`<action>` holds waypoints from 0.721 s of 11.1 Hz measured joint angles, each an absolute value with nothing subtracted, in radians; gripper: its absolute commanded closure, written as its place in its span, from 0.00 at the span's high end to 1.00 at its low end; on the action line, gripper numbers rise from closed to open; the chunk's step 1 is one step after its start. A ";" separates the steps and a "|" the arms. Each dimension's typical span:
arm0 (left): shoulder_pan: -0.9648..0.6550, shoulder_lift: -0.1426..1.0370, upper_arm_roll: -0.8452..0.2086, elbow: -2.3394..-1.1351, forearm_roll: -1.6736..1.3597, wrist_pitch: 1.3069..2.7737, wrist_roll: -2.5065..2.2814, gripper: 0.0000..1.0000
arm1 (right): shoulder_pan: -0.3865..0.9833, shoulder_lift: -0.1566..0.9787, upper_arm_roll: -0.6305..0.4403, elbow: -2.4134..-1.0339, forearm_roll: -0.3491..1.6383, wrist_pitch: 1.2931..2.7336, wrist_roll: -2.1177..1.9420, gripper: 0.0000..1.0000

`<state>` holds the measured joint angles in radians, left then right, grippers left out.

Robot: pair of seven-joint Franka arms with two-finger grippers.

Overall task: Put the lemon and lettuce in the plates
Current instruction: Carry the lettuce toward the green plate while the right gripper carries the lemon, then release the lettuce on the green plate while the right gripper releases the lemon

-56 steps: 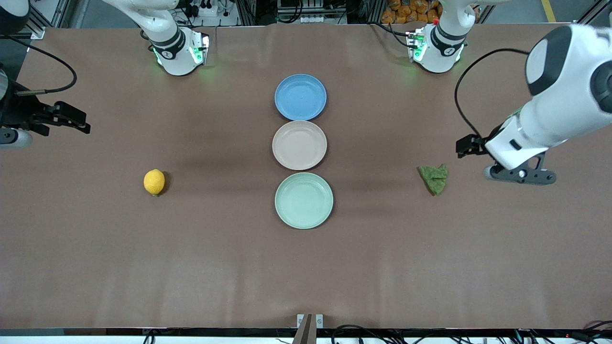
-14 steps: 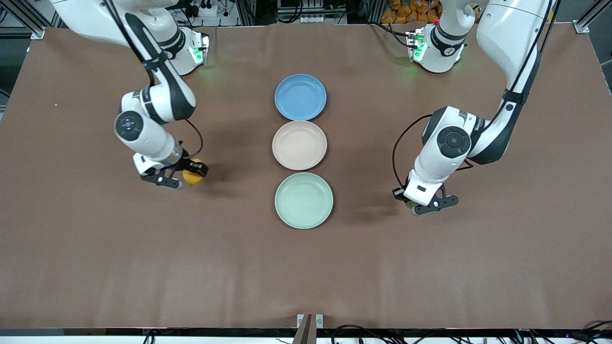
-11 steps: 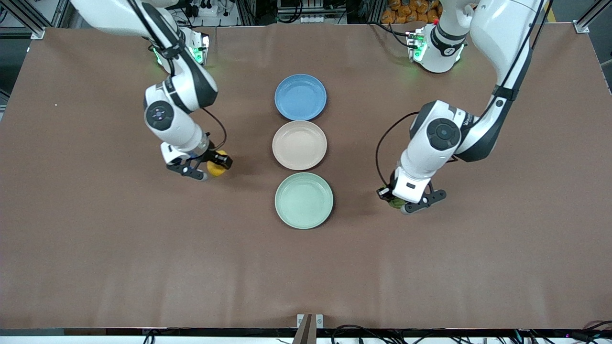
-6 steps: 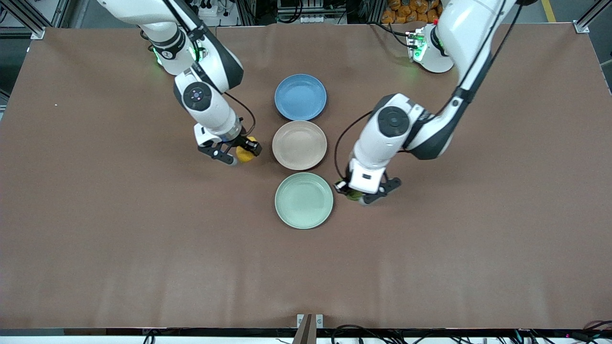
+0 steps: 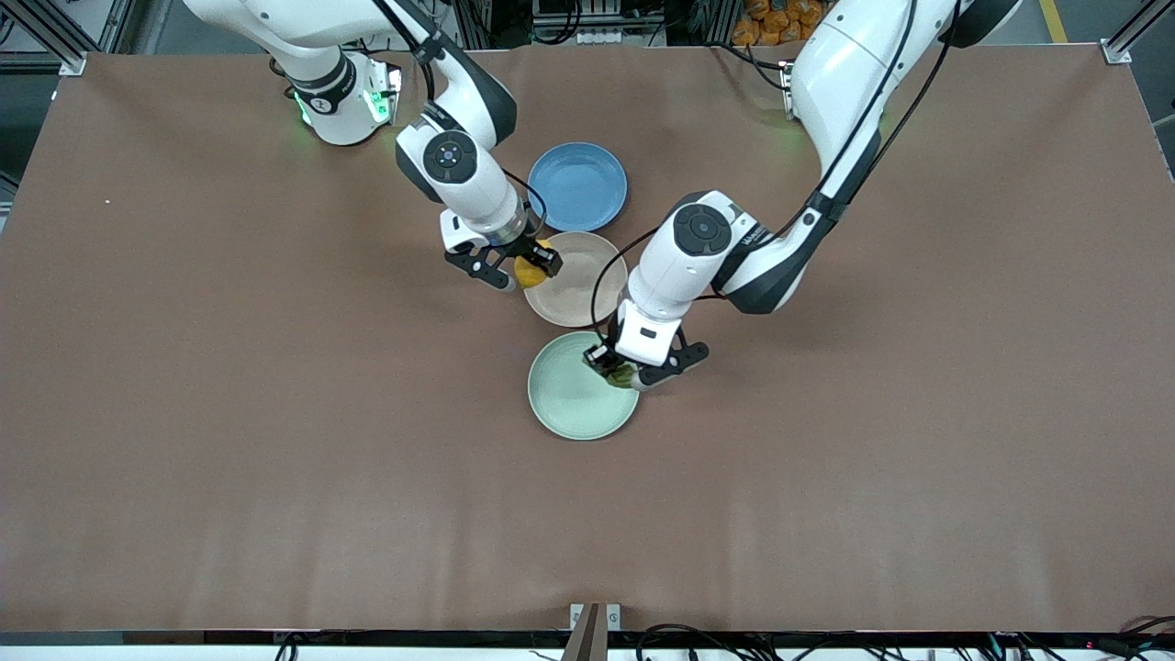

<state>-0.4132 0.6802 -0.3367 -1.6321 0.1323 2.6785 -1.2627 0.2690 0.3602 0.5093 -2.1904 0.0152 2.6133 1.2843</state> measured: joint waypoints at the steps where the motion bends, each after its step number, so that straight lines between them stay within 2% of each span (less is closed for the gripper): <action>1: -0.429 0.692 -0.337 -1.631 0.132 2.722 -1.268 0.00 | 0.282 0.377 0.509 -2.190 0.015 2.644 1.307 0.00; 2: -0.442 0.700 -0.336 -1.631 0.132 2.750 -1.278 0.00 | 0.294 0.394 0.509 -2.189 0.015 2.674 1.327 0.00; 3: -0.452 0.707 -0.336 -1.631 0.132 2.769 -1.280 0.05 | 0.311 0.411 0.510 -2.188 0.008 2.697 1.347 0.00; 4: -0.460 0.714 -0.336 -1.631 0.132 2.783 -1.280 0.89 | 0.327 0.429 0.510 -2.183 -0.020 2.708 1.384 0.00; 5: -0.465 0.718 -0.336 -1.630 0.132 2.789 -1.280 1.00 | 0.335 0.445 0.510 -2.176 -0.065 2.714 1.432 0.00; 7: -0.471 0.719 -0.316 -1.630 0.146 2.791 -1.253 1.00 | 0.338 0.488 0.509 -2.139 -0.180 2.715 1.537 0.00; 8: -0.470 0.719 -0.307 -1.628 0.154 2.791 -1.240 1.00 | 0.338 0.513 0.508 -2.117 -0.244 2.715 1.584 0.15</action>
